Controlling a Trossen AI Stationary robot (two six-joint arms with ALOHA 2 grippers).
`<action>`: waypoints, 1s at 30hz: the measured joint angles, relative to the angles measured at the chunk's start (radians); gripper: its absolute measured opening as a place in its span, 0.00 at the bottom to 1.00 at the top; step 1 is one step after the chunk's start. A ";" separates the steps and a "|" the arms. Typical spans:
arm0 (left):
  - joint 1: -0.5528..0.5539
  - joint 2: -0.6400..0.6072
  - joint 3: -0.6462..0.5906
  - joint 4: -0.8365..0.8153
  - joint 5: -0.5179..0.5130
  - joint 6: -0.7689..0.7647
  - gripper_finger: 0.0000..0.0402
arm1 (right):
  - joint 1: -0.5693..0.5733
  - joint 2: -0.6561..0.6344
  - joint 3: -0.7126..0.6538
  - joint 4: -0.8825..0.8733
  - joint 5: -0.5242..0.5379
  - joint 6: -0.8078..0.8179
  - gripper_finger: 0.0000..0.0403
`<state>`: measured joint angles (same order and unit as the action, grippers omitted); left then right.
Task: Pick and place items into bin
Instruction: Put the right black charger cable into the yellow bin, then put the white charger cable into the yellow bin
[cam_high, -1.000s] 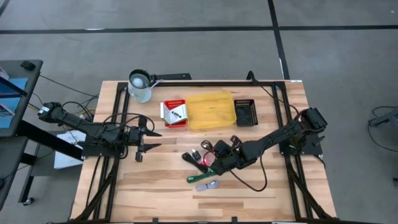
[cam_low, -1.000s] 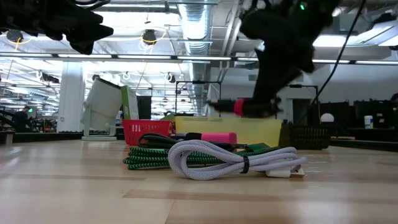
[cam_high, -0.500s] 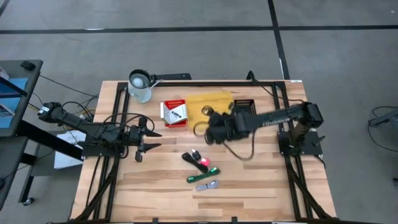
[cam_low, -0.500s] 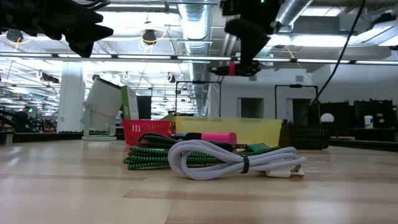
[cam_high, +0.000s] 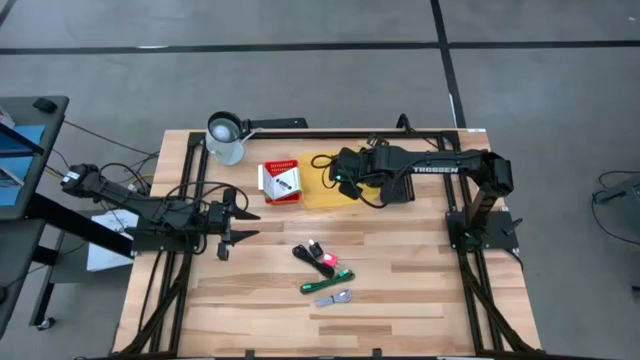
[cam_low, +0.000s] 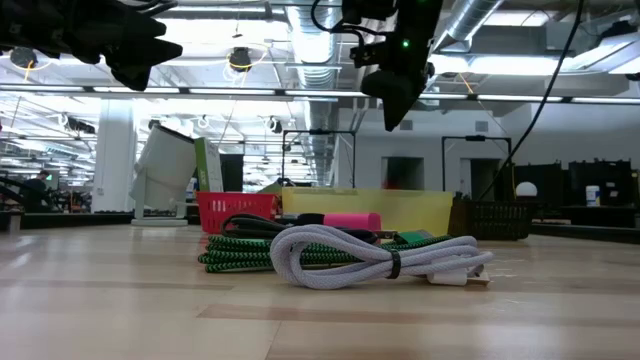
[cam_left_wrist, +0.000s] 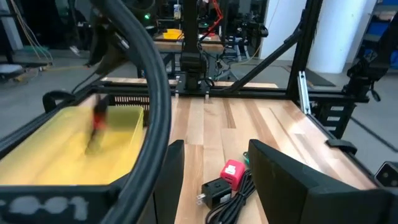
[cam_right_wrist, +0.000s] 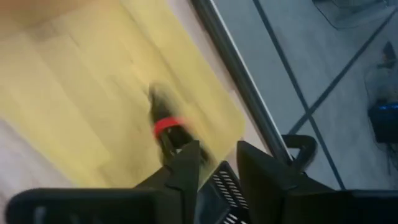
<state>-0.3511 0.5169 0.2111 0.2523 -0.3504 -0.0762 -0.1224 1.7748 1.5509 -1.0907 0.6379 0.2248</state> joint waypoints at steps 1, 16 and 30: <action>0.000 0.000 0.000 0.000 0.000 0.012 0.42 | 0.005 0.000 0.000 0.000 -0.010 -0.007 0.30; 0.000 0.000 0.000 0.000 -0.002 0.029 0.42 | 0.248 0.000 0.000 -0.004 -0.133 0.063 0.45; 0.000 0.000 0.000 -0.001 -0.002 0.029 0.42 | 0.528 0.067 -0.001 0.126 -0.484 0.031 0.44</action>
<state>-0.3511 0.5169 0.2111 0.2514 -0.3519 -0.0475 0.4061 1.8416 1.5499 -0.9646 0.1536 0.2555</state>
